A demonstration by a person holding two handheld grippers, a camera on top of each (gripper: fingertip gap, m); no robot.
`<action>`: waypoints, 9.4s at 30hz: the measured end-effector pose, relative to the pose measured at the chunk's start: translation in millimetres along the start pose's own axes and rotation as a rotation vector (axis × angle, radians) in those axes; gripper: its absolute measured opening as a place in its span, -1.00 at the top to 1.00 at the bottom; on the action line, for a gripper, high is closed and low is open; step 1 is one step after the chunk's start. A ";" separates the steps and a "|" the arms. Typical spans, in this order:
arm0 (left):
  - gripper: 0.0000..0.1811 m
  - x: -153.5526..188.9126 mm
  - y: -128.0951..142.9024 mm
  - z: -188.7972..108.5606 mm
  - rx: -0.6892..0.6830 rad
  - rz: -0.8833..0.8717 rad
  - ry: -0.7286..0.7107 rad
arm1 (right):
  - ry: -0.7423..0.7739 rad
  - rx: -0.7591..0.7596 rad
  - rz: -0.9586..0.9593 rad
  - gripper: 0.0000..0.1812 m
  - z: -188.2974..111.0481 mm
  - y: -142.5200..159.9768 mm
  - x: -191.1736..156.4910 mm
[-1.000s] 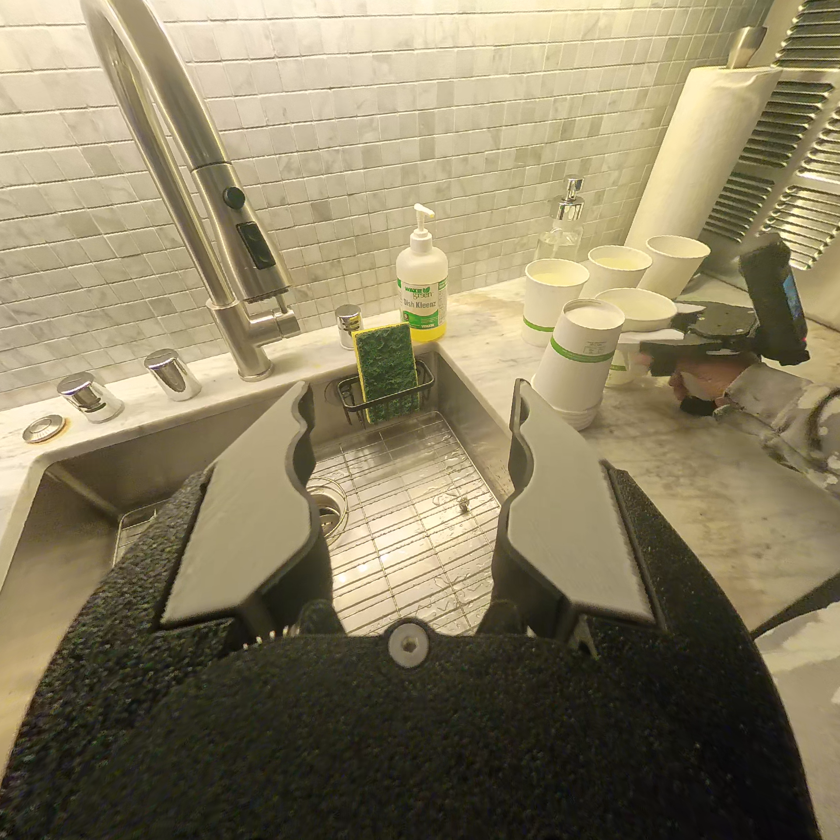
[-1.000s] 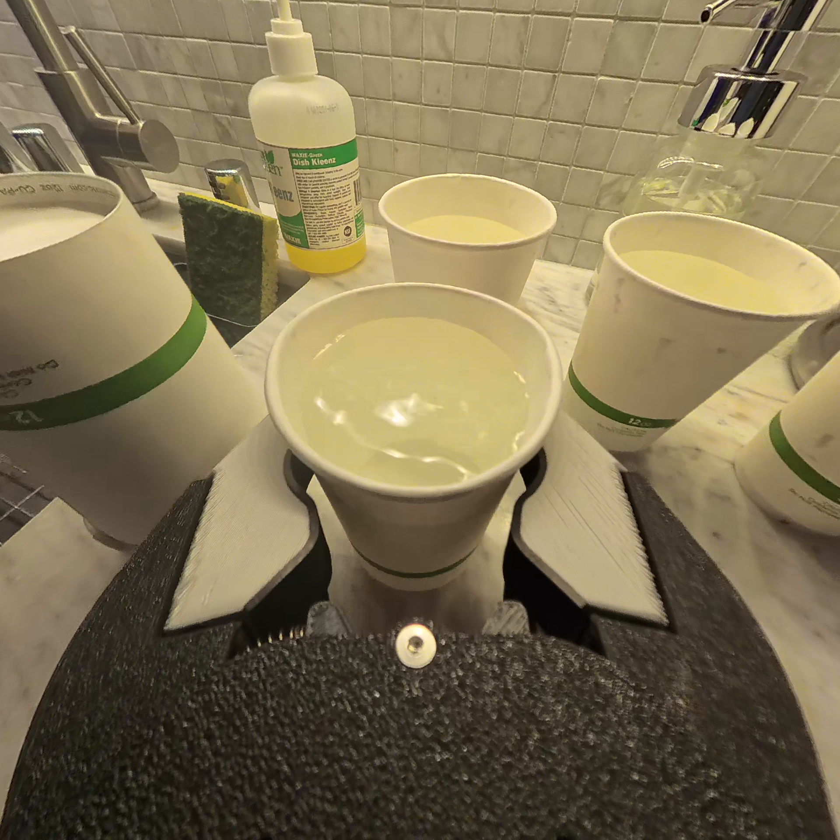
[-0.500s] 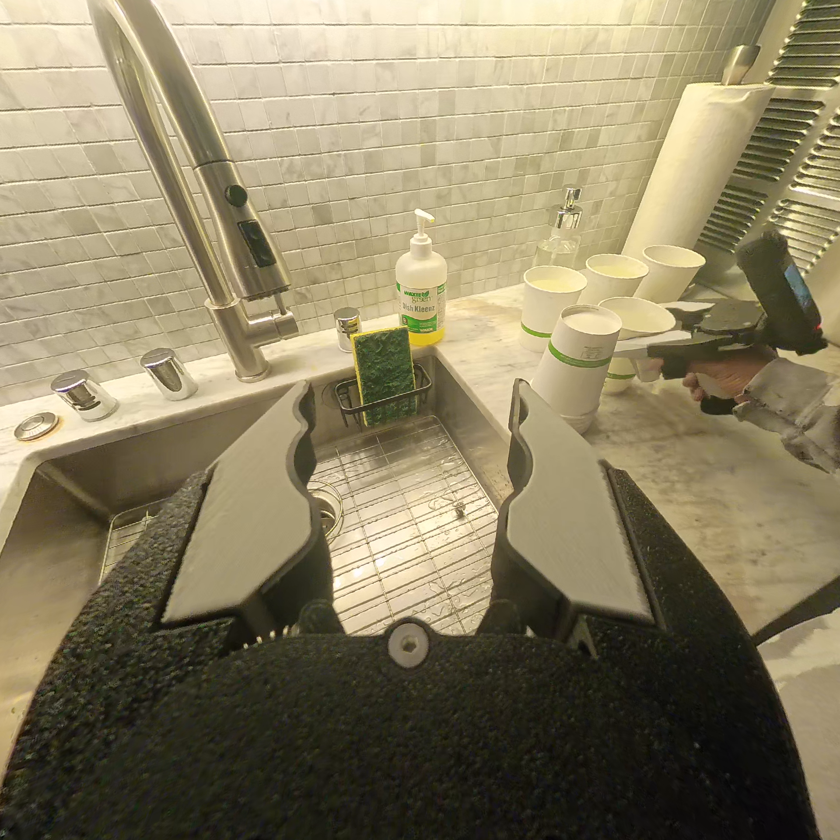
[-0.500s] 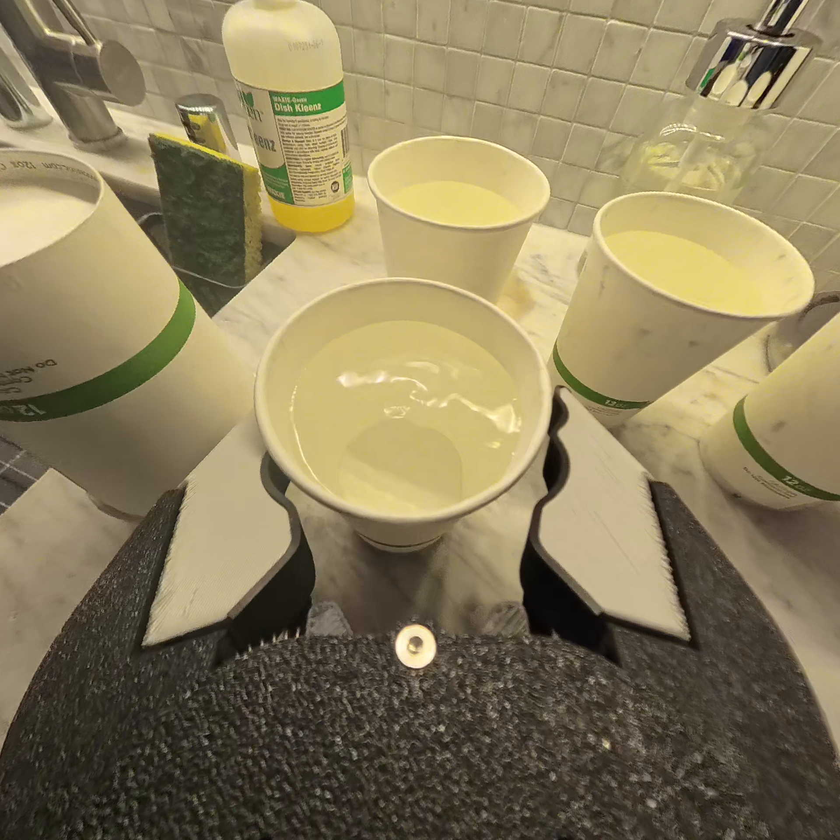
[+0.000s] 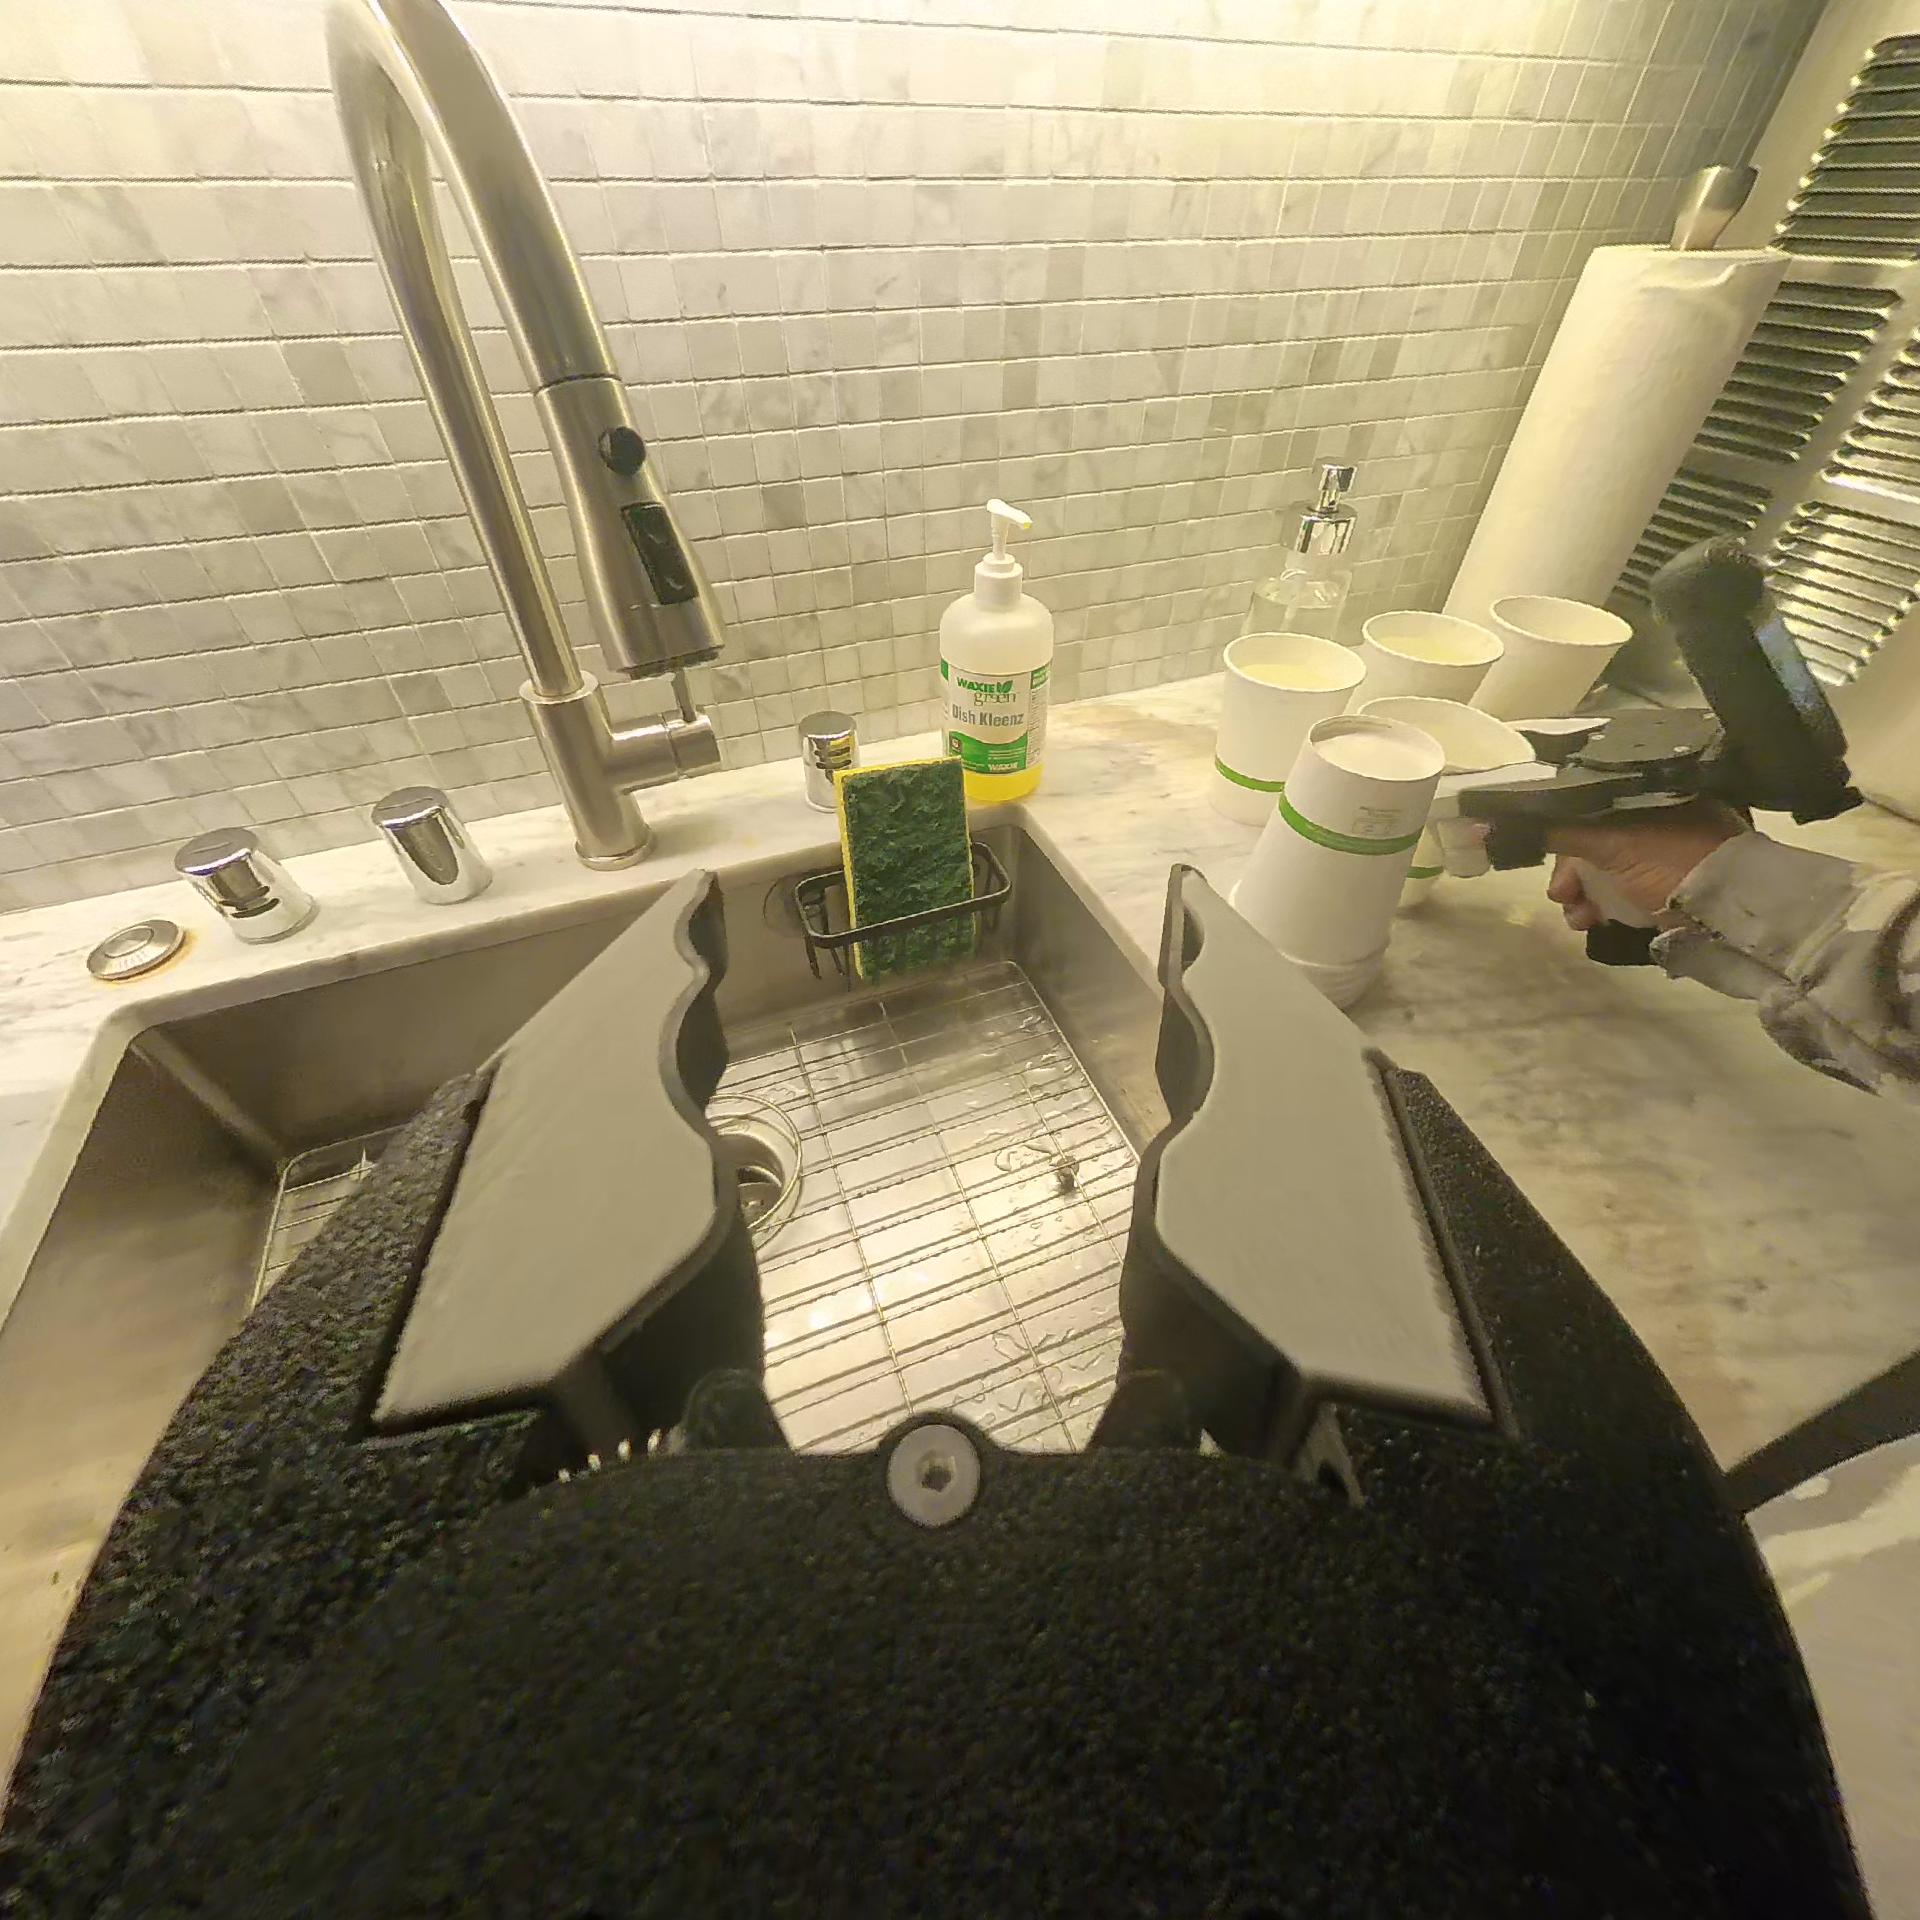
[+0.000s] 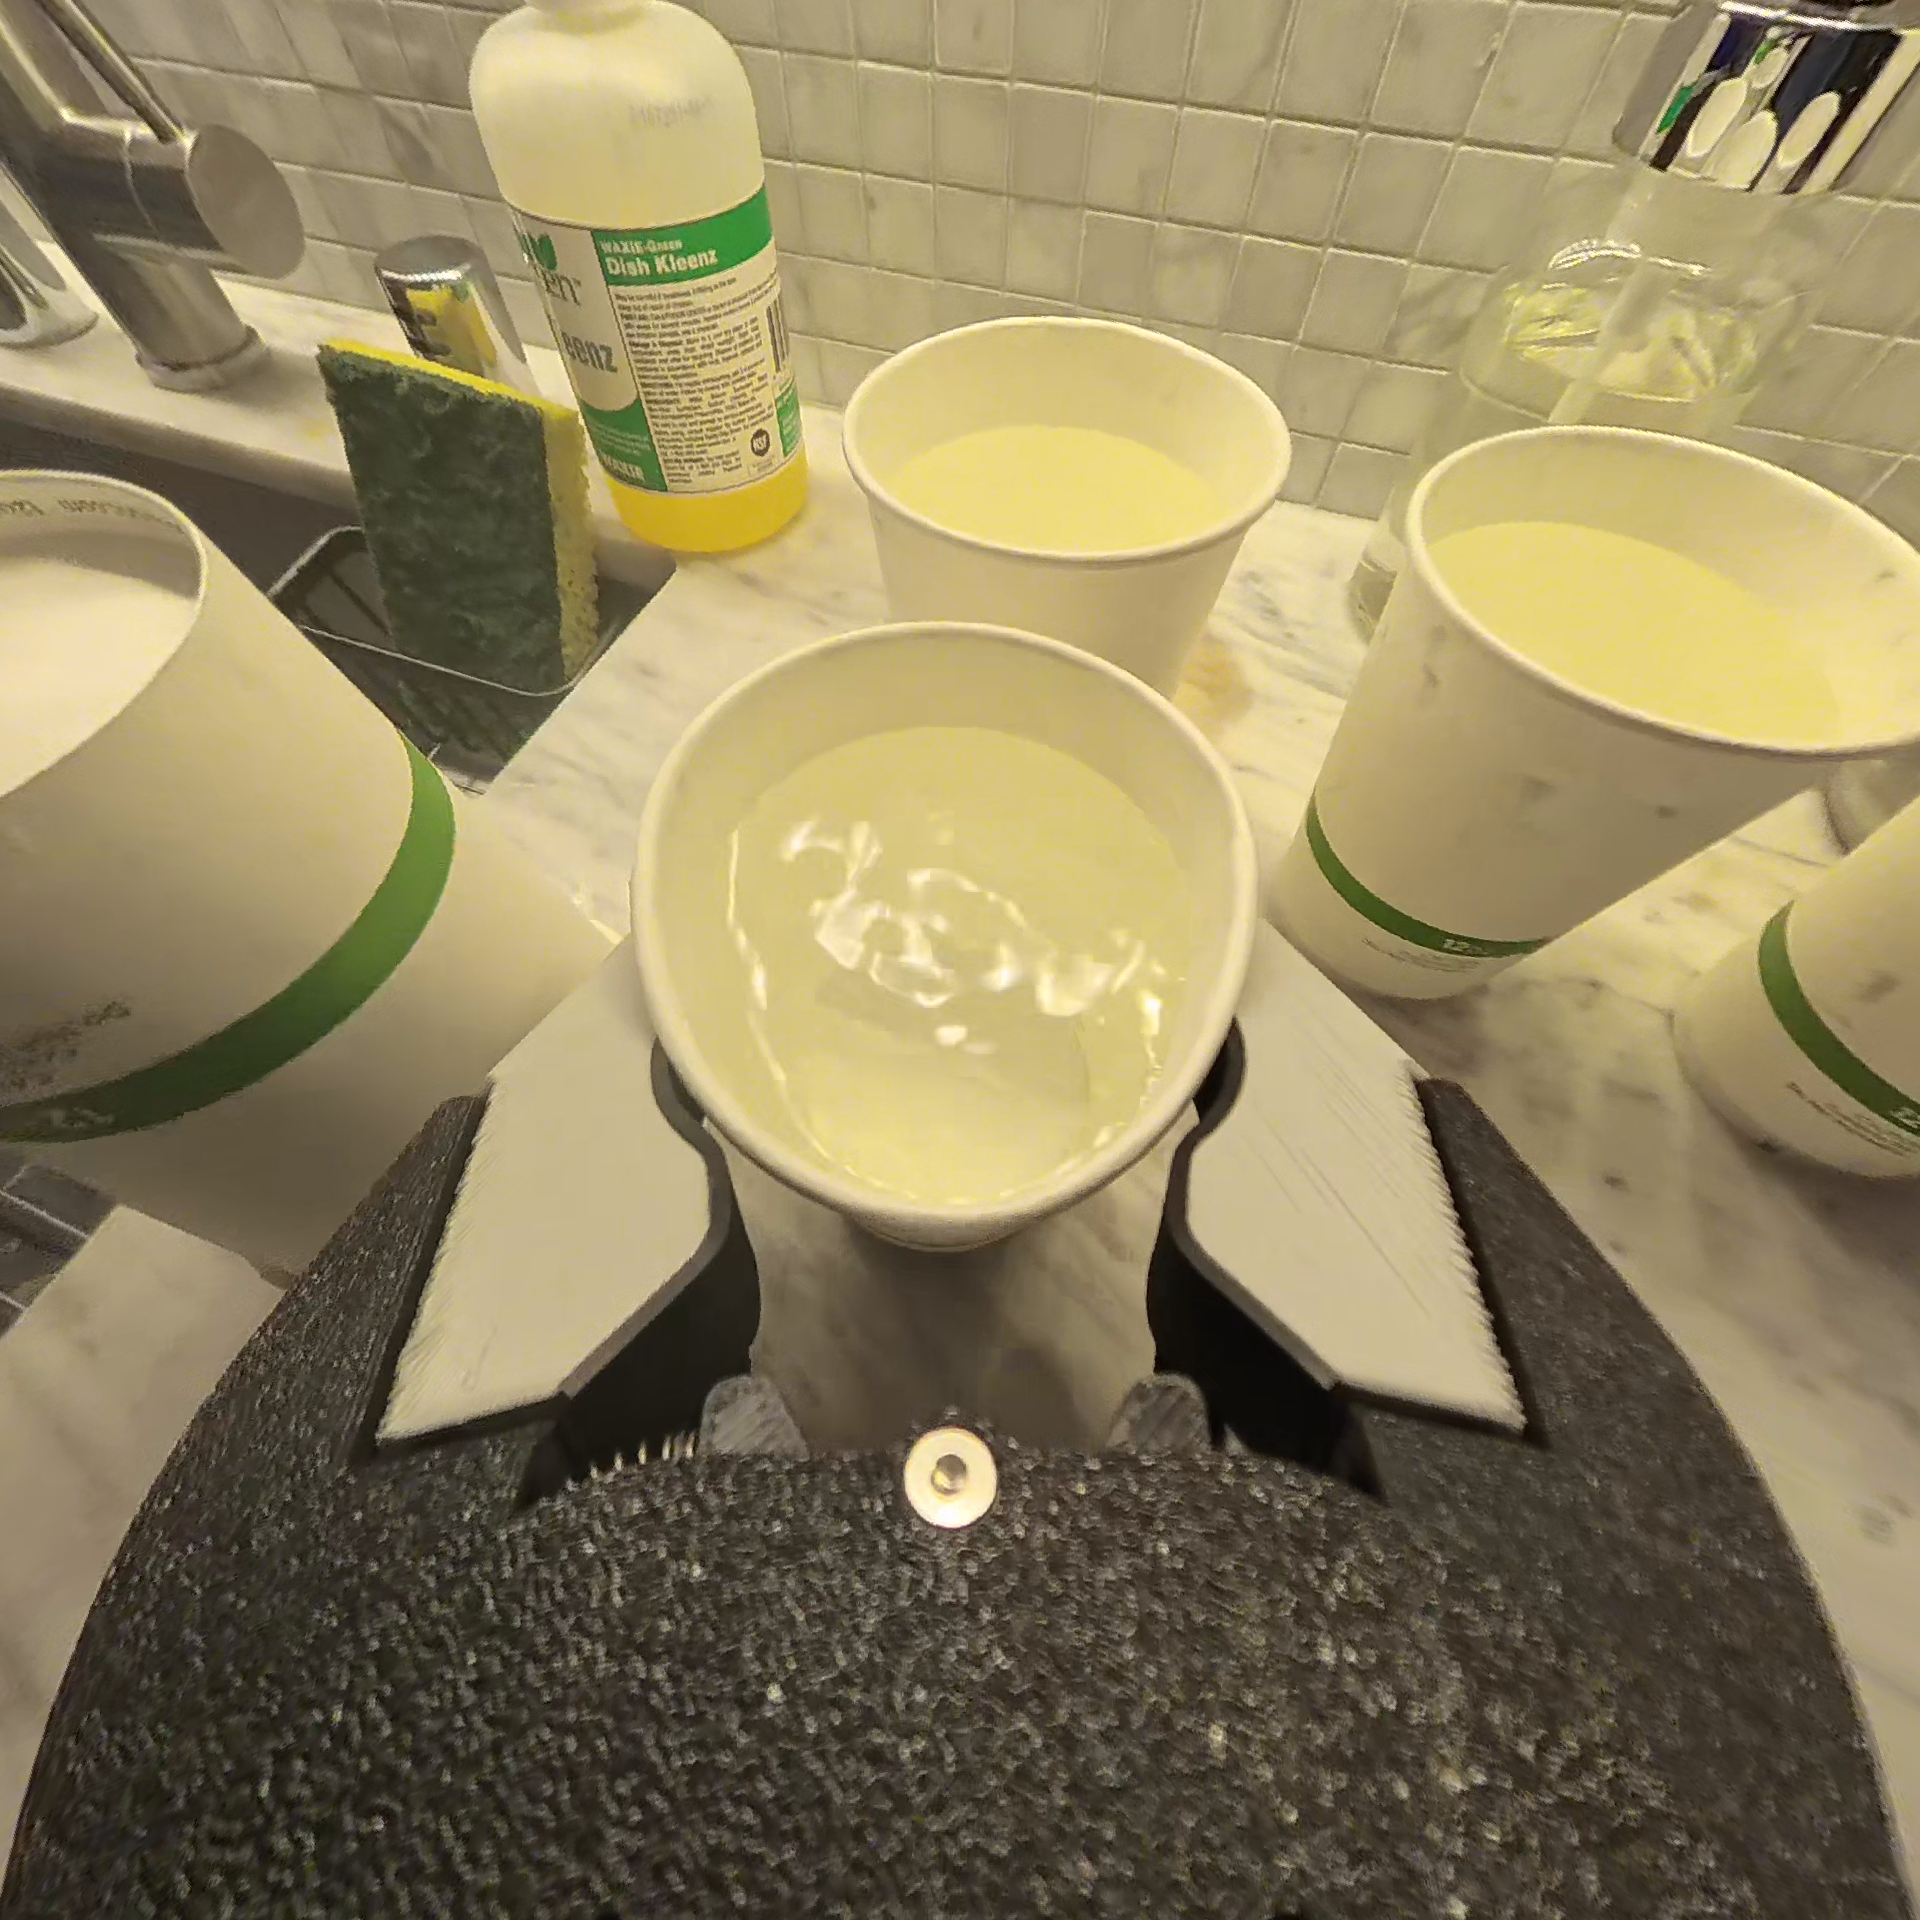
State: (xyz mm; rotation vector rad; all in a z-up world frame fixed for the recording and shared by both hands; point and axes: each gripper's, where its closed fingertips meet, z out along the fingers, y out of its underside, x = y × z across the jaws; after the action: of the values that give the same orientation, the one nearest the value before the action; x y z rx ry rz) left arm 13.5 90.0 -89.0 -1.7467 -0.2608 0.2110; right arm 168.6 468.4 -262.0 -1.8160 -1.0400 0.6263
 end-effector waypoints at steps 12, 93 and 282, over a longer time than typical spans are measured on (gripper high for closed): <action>0.08 -13.1 1.1 -14.8 0.006 0.000 -0.024 | 0.027 0.002 0.002 -0.07 14.3 -6.7 -16.1; 0.15 -114.4 52.6 -68.3 0.051 -0.073 0.006 | -0.496 -0.952 -0.952 0.19 -57.2 -56.4 -111.3; -0.11 -68.1 73.6 -49.5 -0.285 -0.029 0.832 | -1.076 -0.153 -0.539 0.97 -160.8 -105.0 -481.0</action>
State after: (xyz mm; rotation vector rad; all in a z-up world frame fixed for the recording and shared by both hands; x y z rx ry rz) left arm -33.3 10.5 -152.1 -1.9546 0.3065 -0.5974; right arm 3.9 3.9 -102.8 -1.1426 -2.2234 1.2318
